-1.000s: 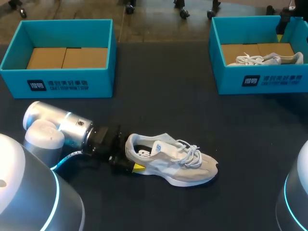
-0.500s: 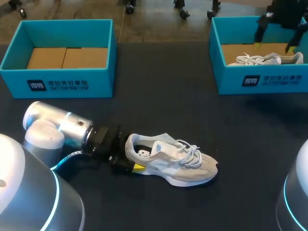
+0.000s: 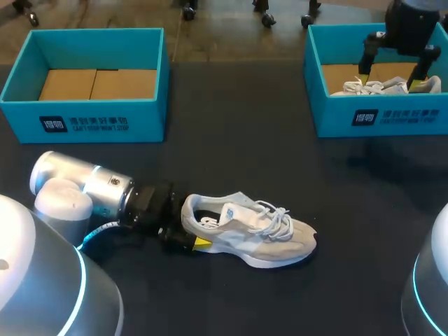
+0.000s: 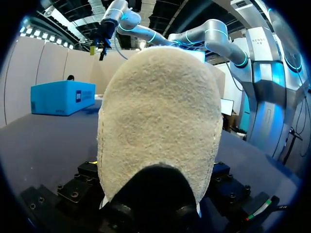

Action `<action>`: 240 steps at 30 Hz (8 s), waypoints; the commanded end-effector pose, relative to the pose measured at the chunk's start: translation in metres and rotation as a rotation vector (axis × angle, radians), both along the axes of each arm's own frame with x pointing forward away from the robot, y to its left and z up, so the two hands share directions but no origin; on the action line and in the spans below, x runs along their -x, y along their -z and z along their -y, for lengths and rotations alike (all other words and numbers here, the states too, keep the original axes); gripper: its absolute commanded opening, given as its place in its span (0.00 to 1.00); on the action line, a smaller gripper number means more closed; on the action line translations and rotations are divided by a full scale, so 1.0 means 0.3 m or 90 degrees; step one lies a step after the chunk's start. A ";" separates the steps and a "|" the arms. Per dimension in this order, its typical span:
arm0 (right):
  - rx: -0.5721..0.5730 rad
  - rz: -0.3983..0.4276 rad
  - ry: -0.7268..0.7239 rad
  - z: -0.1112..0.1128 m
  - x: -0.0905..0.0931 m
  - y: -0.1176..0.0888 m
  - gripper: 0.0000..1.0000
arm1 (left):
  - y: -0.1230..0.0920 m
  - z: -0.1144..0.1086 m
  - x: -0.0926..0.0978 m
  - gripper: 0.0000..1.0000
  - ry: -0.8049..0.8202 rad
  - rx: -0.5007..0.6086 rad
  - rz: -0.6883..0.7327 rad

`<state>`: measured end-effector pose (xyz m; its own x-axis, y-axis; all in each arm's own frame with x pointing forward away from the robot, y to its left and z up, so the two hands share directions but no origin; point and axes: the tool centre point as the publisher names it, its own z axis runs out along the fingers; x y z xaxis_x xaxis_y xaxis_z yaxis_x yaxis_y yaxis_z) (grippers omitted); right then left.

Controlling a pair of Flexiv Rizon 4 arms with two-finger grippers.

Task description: Take the shoe out of the shoebox, open the shoe tongue, remove and reinsert the insole, then place the shoe into the shoebox

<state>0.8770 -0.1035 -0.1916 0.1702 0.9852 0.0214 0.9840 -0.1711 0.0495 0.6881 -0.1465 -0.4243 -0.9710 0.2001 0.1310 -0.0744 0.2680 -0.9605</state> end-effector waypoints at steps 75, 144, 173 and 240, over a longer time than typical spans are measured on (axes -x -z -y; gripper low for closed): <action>-0.012 -0.080 0.044 -0.734 0.352 0.142 1.00 | 0.006 -0.014 0.005 0.00 -0.073 -0.054 0.000; 0.226 -0.087 0.113 -1.122 0.657 0.427 1.00 | 0.006 -0.014 0.005 0.00 -0.073 -0.054 0.000; 0.312 -0.045 0.180 -1.054 0.662 0.507 1.00 | 0.006 -0.014 0.005 0.00 -0.073 -0.054 0.000; 0.081 -0.060 0.126 -0.934 0.678 0.449 0.00 | 0.006 -0.014 0.005 0.00 -0.073 -0.054 0.000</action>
<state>0.6813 0.1872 -0.3279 0.1125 0.9816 -0.1541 0.9909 -0.1224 -0.0566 0.6869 -0.1434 -0.4237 -0.9870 0.0763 0.1412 -0.1077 0.3369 -0.9354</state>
